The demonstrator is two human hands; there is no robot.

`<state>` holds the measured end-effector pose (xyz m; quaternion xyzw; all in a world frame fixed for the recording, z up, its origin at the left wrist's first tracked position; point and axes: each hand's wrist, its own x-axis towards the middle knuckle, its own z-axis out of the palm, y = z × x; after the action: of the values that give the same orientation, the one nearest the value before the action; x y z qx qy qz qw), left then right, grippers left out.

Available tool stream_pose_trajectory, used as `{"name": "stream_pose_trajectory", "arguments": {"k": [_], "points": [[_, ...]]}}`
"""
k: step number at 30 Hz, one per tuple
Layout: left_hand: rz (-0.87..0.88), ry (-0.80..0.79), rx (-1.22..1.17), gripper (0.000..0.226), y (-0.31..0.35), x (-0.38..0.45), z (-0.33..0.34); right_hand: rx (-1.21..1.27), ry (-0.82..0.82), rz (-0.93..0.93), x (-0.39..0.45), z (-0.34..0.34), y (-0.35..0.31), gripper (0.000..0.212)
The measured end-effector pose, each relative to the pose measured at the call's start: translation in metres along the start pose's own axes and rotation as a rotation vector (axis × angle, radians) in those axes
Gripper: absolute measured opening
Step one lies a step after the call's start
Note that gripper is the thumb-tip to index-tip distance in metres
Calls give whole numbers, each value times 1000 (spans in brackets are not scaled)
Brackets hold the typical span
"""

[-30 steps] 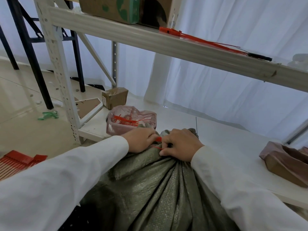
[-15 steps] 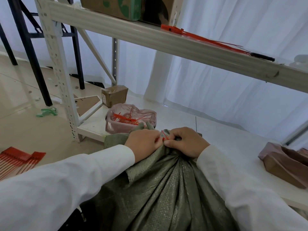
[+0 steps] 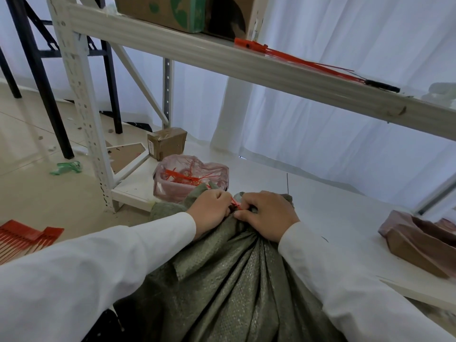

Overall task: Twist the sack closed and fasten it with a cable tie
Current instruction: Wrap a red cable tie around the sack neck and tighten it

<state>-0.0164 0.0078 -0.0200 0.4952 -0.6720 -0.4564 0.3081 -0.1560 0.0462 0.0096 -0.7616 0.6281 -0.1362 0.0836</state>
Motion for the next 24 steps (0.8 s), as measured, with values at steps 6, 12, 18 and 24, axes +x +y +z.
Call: {"name": "stream_pose_trajectory", "arguments": {"k": [6, 12, 18, 24], "points": [[31, 5, 43, 36, 0, 3, -6, 55, 38, 27, 1, 0, 4, 36], [223, 23, 265, 34, -8, 9, -10, -3, 91, 8, 1, 1, 3, 27], [368, 122, 359, 37, -15, 3, -5, -130, 154, 28, -1, 5, -4, 34], [282, 163, 308, 32, -4, 0, -1, -207, 194, -46, 1, 16, -11, 28]]}}
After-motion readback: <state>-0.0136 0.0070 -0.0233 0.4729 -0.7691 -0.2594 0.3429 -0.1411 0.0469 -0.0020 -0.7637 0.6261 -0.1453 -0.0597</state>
